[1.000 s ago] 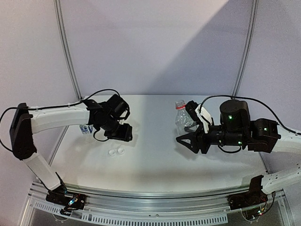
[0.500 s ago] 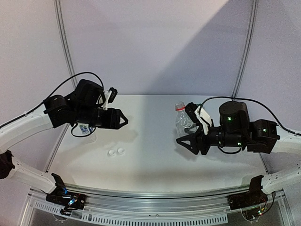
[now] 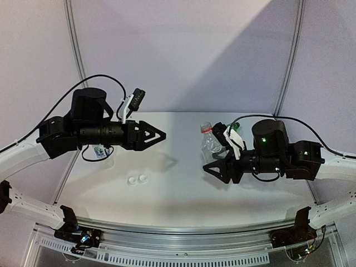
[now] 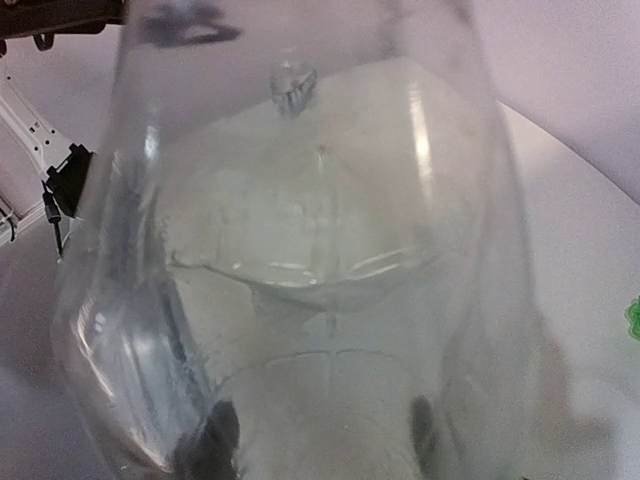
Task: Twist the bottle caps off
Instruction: Pass from the right arm to the left
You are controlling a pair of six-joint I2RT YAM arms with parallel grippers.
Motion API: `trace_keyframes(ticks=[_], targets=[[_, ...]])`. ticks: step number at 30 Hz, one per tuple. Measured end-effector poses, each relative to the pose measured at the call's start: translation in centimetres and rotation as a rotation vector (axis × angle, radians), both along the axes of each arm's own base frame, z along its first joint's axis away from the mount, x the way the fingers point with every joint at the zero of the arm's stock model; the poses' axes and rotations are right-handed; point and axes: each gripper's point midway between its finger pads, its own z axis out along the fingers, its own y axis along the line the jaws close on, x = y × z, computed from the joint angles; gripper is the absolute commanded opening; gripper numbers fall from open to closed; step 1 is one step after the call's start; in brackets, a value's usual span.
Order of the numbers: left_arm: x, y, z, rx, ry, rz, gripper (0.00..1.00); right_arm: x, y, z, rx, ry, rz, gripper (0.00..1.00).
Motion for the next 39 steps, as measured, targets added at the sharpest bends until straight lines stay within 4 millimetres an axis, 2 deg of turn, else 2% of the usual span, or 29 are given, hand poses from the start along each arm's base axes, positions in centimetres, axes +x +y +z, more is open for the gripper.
trace_keyframes(ticks=[4,8,11,16,17,25,34,39], targets=[[-1.0,-1.6,1.0,-0.048,-0.027,-0.067,0.74,-0.5,0.5,0.3,0.023,0.011,0.033,0.00],[-1.5,-3.3,1.0,-0.058,-0.032,-0.116,0.81,-1.0,0.9,0.8,0.051,0.021,0.061,0.00],[-1.7,-4.5,1.2,-0.064,-0.040,-0.138,0.91,-1.2,1.1,1.0,0.068,0.033,0.074,0.00],[-1.9,-6.3,2.0,-0.090,-0.062,-0.164,0.92,-1.3,1.2,1.2,0.078,0.037,0.079,0.00],[-2.0,-7.3,2.9,-0.117,-0.078,-0.180,0.91,-1.4,1.3,1.3,0.082,0.041,0.087,0.00],[-2.2,-8.9,4.2,-0.156,-0.115,-0.231,0.84,-1.8,1.5,1.4,0.093,0.051,0.107,0.00],[-2.5,-10.7,4.3,-0.161,-0.132,-0.302,0.67,-2.7,1.7,3.3,0.173,0.051,0.152,0.00],[-2.9,-11.0,4.5,-0.170,-0.144,-0.337,0.64,-3.2,1.8,3.9,0.199,0.053,0.179,0.00]])
